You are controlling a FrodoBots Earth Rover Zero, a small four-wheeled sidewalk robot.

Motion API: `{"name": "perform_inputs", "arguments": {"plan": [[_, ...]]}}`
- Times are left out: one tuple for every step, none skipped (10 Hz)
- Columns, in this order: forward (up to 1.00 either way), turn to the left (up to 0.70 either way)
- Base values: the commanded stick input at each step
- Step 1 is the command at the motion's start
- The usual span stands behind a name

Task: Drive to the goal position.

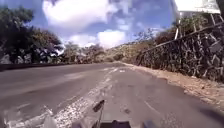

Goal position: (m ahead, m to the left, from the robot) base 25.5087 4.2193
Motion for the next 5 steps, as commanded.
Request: {"name": "perform_inputs", "arguments": {"plan": [[0.63, 0.00], [0.63, 0.00], [0.63, 0.00], [0.63, 0.00], [0.63, 0.00]]}}
